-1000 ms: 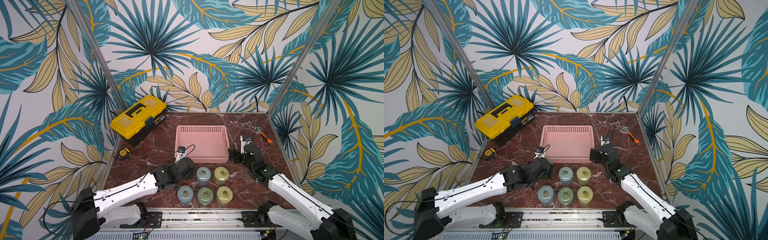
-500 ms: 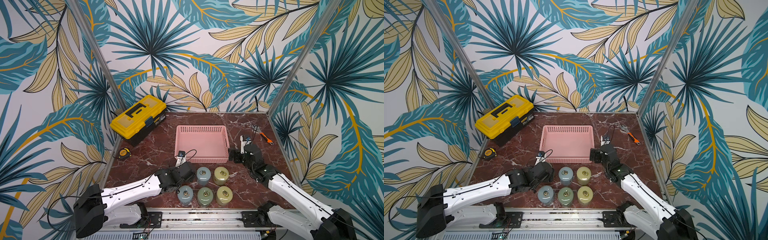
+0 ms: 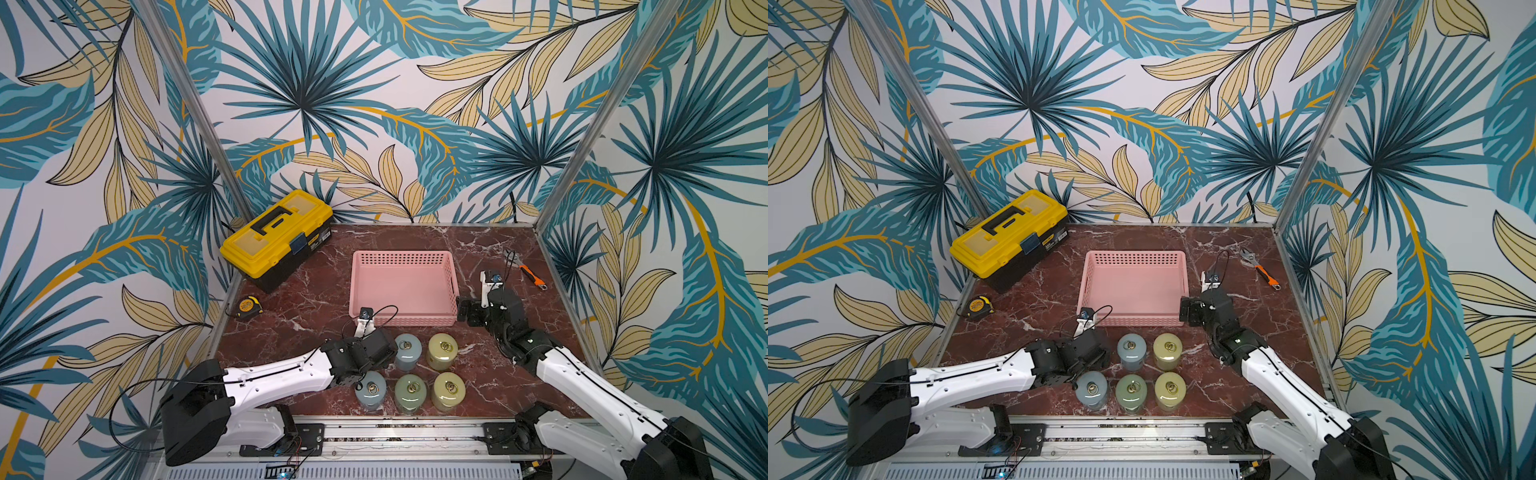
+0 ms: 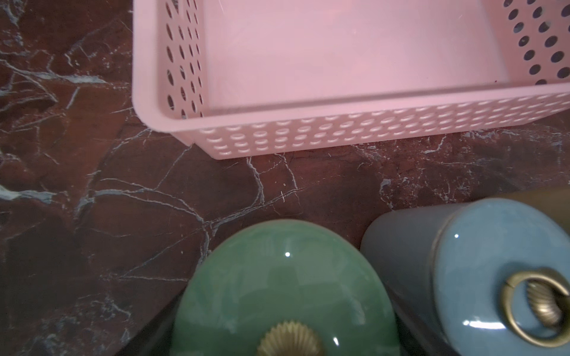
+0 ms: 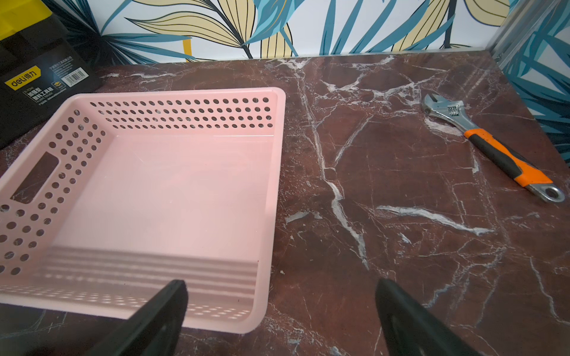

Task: Take the tea canister out of the basket
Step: Place the tea canister at the center of the board.

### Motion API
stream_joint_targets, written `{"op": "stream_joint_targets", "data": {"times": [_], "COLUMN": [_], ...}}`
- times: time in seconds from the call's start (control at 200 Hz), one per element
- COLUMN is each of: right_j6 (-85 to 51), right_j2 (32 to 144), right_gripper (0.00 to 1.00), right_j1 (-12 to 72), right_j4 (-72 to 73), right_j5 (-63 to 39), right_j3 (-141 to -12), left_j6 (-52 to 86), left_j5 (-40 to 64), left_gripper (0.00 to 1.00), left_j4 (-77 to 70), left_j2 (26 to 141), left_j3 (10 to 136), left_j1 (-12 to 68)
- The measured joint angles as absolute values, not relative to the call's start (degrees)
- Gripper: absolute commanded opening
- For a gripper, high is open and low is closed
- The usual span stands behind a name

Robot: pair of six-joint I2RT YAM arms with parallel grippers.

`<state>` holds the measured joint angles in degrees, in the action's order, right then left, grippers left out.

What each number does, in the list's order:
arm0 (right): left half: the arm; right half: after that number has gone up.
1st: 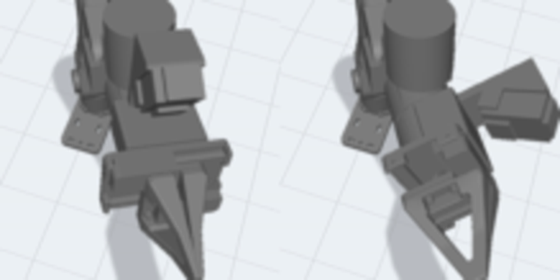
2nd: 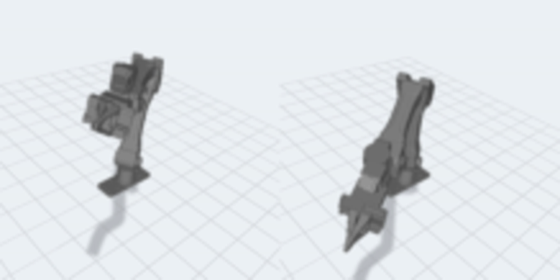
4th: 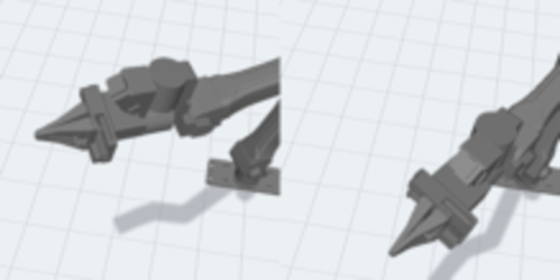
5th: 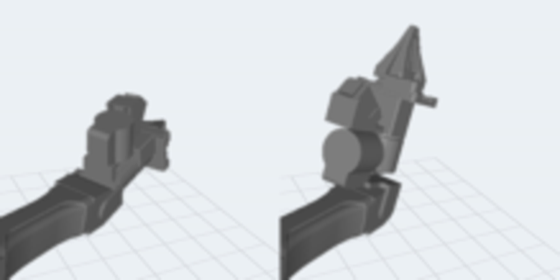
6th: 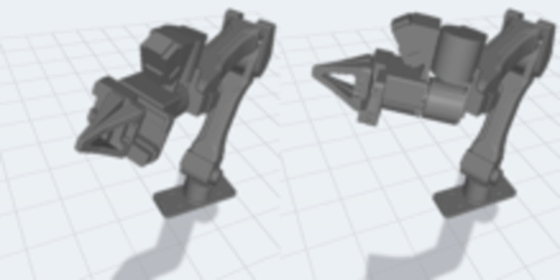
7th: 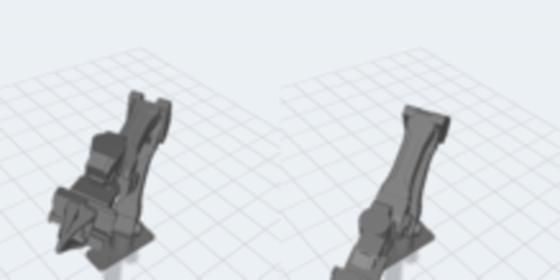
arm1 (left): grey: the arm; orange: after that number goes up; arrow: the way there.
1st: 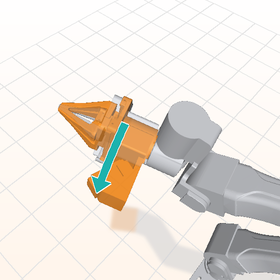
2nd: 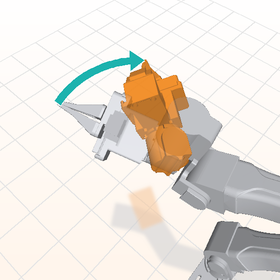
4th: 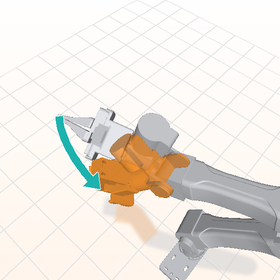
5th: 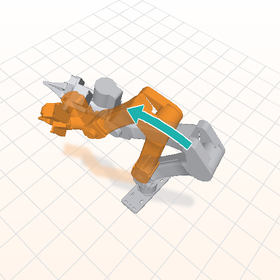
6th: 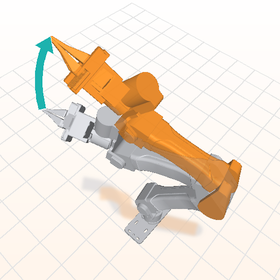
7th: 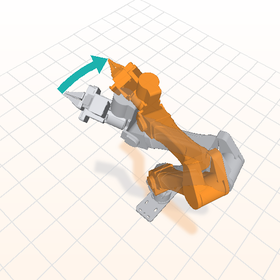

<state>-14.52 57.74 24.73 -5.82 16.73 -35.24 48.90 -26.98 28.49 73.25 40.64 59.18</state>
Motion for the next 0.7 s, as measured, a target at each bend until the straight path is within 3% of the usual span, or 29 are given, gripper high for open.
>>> {"op": "stream_joint_targets", "data": {"times": [0.486,0.701], "right_j6": [-14.52,-14.52], "right_j2": [57.74,57.74], "right_gripper": [0.99,0.99], "right_j1": [24.73,24.73], "right_j4": [-5.82,-5.82], "right_j5": [16.91,16.93], "right_j3": [-35.22,-35.22], "left_j6": [50.00,50.19], "left_j5": [-26.57,-26.63], "left_gripper": [0.58,0.80], "left_j4": [27.40,27.33], "left_j2": [75.05,75.31], "left_j3": [40.10,40.10], "left_j1": [59.27,59.37]}}
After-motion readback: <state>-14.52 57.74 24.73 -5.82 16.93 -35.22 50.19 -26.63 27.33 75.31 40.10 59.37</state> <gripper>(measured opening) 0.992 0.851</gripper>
